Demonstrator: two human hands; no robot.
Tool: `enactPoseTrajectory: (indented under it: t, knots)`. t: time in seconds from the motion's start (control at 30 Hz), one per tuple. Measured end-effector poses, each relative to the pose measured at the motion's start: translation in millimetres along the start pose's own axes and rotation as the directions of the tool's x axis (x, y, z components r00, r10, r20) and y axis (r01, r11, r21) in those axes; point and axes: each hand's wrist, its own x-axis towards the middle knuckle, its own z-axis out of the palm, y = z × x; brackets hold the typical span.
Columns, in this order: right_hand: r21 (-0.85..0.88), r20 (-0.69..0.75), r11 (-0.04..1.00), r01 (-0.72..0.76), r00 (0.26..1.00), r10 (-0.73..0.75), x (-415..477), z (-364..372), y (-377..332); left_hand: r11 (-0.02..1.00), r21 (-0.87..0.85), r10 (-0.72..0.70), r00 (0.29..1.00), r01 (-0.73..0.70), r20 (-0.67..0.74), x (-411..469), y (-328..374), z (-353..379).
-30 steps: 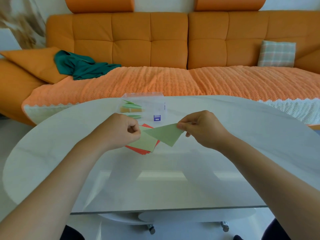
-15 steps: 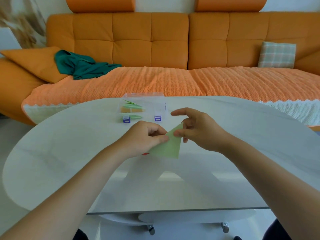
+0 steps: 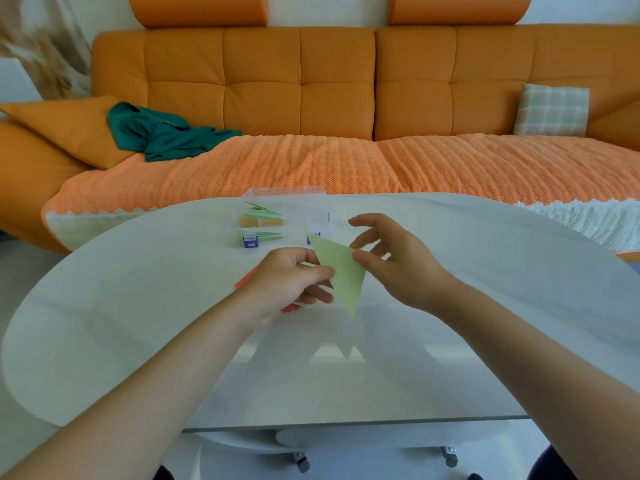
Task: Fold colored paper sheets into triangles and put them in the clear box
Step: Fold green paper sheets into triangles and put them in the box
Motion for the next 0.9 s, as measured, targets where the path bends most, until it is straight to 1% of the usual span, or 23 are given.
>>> enactPoseTrajectory:
  t: [0.07, 0.13, 0.2, 0.23, 0.3, 0.37, 0.43, 0.5, 0.57, 0.63, 0.73, 0.8, 0.9]
  knots:
    - [-0.155, -0.029, 0.971, 0.18, 0.982, -0.186, -1.9, -2.3, 2.6, 1.0, -0.024, -0.017, 0.999, 0.016, -0.051, 3.7, -2.1, -3.5]
    - [-0.315, -0.005, 0.892, 0.324, 0.939, -0.343, -2.8, -2.2, 7.0, 0.998, -0.058, -0.017, 0.997, 0.012, -0.077, 6.3, -4.4, -5.9]
    - [-0.404, 0.043, 0.833, 0.377, 0.918, -0.394, -3.1, -0.1, 8.3, 0.997, -0.08, -0.01, 0.997, 0.003, -0.082, 8.6, -6.1, -6.8]
    - [-0.408, 0.056, 0.831, 0.379, 0.919, -0.391, -3.0, 1.0, 8.4, 0.997, -0.083, -0.005, 0.997, -0.001, -0.073, 9.0, -6.4, -6.4]
    - [-0.36, 0.048, 0.862, 0.358, 0.929, -0.366, -3.2, 3.0, 8.0, 0.998, -0.07, 0.001, 0.999, -0.004, -0.051, 9.2, -6.9, -5.2]
    - [-0.272, 0.012, 0.914, 0.301, 0.951, -0.309, -3.3, 3.1, 6.2, 0.999, -0.052, 0.01, 0.999, -0.013, -0.051, 7.9, -6.6, -2.8]
    - [-0.181, -0.005, 0.962, 0.205, 0.978, -0.209, -2.6, 3.1, 3.6, 0.995, -0.081, 0.047, 0.997, -0.052, -0.066, 6.1, -5.2, -0.7]
    - [-0.083, -0.001, 0.993, 0.078, 0.997, -0.078, -1.8, 3.9, 0.4, 0.988, -0.128, 0.083, 0.994, -0.091, -0.066, 5.1, -3.8, -0.2]
    - [0.011, 0.0, 0.999, -0.042, 0.999, 0.042, -0.8, 4.3, -2.5, 0.991, -0.104, 0.078, 0.996, -0.082, -0.042, 2.7, -2.1, 0.2]
    - [0.07, 0.01, 0.991, -0.114, 0.994, 0.113, -0.5, 3.3, -5.6, 0.996, -0.051, 0.074, 0.997, -0.074, 0.008, 1.6, -0.8, 0.2]
    - [0.115, 0.015, 0.982, -0.153, 0.988, 0.152, -0.9, 1.3, -9.0, 0.986, -0.125, 0.119, 0.991, -0.111, 0.055, 0.6, 0.0, -0.3]
    - [0.125, 0.03, 0.978, -0.17, 0.985, 0.167, -1.2, 0.5, -10.4, 0.979, -0.145, 0.148, 0.989, -0.143, 0.02, 2.3, -1.4, 0.9]
    - [0.142, 0.039, 0.974, -0.178, 0.984, 0.174, -1.9, 1.2, -10.9, 0.972, -0.088, 0.206, 0.971, -0.217, -0.122, 4.1, -3.3, 5.4]
